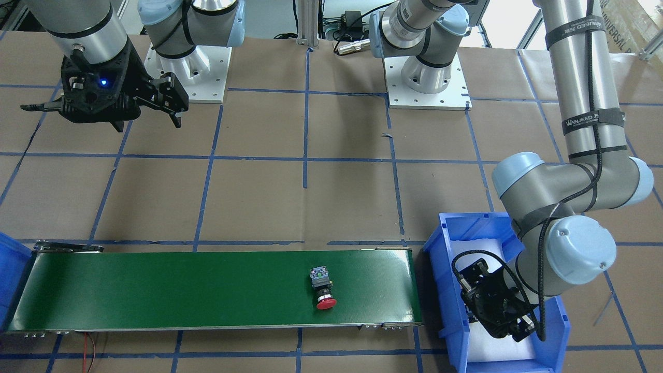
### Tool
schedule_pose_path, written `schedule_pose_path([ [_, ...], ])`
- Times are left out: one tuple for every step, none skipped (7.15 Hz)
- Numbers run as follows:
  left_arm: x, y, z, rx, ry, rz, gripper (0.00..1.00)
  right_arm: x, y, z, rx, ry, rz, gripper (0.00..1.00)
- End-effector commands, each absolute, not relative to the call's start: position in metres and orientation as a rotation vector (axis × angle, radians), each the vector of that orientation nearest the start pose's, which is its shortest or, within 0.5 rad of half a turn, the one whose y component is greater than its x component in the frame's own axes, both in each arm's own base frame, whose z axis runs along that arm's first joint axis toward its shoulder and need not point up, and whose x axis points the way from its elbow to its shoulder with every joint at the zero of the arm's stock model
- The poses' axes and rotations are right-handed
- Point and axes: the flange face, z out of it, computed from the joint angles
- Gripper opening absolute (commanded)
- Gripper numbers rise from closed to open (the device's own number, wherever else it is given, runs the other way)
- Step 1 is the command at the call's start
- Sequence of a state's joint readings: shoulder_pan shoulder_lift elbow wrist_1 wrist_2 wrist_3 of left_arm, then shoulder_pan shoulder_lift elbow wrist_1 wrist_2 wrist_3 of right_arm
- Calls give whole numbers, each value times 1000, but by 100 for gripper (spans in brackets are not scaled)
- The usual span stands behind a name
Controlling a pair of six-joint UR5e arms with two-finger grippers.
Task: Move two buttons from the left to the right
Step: 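Move the left gripper back over the bin above the yellow-capped button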
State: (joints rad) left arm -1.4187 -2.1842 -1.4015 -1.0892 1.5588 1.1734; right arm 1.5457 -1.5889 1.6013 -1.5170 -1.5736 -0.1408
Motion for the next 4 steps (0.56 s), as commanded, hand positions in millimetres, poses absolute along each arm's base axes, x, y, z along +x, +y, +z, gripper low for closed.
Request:
schedule_pose_path([
  [-27, -711, 242, 1532, 2734, -46, 98, 122, -480, 476, -178, 3130, 103, 100],
  [-26, -710, 239, 1541, 2731, -39, 98, 121, -484, 475, -176, 3131, 84, 100],
  [-25, -709, 247, 1553, 2716, -52, 96, 120, -491, 475, -190, 3137, 30, 100],
  [-25, -709, 256, 1561, 2698, -65, 93, 120, -494, 473, -205, 3135, 27, 100],
])
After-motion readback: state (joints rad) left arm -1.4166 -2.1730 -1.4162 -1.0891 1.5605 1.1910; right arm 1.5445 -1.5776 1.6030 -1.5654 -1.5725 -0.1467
